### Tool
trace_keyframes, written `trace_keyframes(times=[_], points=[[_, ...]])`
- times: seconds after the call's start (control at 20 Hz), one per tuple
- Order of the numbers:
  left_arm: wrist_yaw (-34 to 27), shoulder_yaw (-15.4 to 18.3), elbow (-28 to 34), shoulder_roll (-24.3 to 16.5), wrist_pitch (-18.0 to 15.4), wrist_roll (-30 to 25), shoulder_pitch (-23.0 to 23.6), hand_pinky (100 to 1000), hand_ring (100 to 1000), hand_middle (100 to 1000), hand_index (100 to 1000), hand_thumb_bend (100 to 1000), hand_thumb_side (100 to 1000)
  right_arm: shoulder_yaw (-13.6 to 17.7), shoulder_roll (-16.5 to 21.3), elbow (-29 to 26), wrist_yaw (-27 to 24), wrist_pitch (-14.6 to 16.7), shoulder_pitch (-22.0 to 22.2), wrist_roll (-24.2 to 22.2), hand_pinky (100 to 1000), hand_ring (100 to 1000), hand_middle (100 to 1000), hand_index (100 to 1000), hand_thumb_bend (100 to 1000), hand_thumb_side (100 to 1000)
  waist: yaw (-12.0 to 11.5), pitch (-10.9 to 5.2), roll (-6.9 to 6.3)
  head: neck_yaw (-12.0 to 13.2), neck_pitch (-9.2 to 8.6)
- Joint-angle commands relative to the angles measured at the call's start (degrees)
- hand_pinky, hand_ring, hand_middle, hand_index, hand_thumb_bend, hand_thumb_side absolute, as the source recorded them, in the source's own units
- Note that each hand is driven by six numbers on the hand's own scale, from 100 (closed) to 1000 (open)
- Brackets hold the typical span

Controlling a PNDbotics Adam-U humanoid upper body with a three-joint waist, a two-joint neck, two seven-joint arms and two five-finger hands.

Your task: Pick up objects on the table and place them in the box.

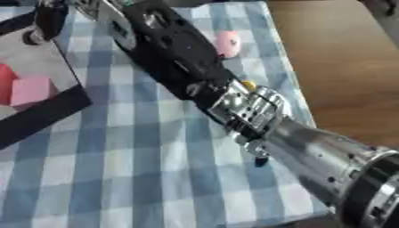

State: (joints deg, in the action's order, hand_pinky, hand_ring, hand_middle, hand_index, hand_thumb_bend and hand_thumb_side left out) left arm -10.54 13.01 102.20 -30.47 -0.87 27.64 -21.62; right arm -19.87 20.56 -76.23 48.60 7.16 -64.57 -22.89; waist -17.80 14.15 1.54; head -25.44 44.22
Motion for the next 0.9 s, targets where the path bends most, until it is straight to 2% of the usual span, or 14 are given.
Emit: trace_keyframes(times=[0.05, 0.3, 0.45, 0.65, 0.9], points=[[0.6, 0.9, 0.3, -2.6, 0.0, 0.3, 0.0, 834, 900, 804, 865, 100, 812, 1.4, 5.2, -4.4, -6.1, -1.4, -0.1, -2.3, 879, 824, 815, 899, 537, 217, 0.5, -2.45, -0.40, 1.3, -0.10], [0.7, 0.9, 0.2, -2.9, 0.0, 0.2, 0.5, 835, 902, 805, 866, 100, 812, 2.8, 12.6, -7.8, -16.7, -1.9, 2.1, -7.3, 881, 826, 816, 901, 509, 231, 2.0, -2.57, -0.19, 3.8, -0.10], [0.8, 0.9, 0.1, -3.1, 0.0, 0.1, 0.6, 835, 906, 808, 866, 100, 812, 3.2, 15.8, -9.1, -20.1, -1.8, 3.1, -9.5, 883, 830, 821, 903, 507, 226, 2.3, -2.58, -0.12, 4.4, -0.10], [0.7, 0.8, 0.0, -3.1, 0.1, -0.1, 0.7, 836, 909, 811, 867, 100, 813, 3.5, 17.0, -9.1, -21.1, -1.6, 3.7, -10.8, 886, 836, 831, 914, 525, 211, 2.4, -2.49, -0.12, 4.2, -0.10], [0.6, 0.9, -0.2, -3.0, 0.1, -0.4, 0.8, 837, 910, 812, 867, 100, 814, 3.3, 17.1, -6.4, -22.0, -0.6, 4.3, -12.4, 884, 834, 829, 916, 530, 213, 2.2, -2.23, 0.05, 4.0, -0.10]])
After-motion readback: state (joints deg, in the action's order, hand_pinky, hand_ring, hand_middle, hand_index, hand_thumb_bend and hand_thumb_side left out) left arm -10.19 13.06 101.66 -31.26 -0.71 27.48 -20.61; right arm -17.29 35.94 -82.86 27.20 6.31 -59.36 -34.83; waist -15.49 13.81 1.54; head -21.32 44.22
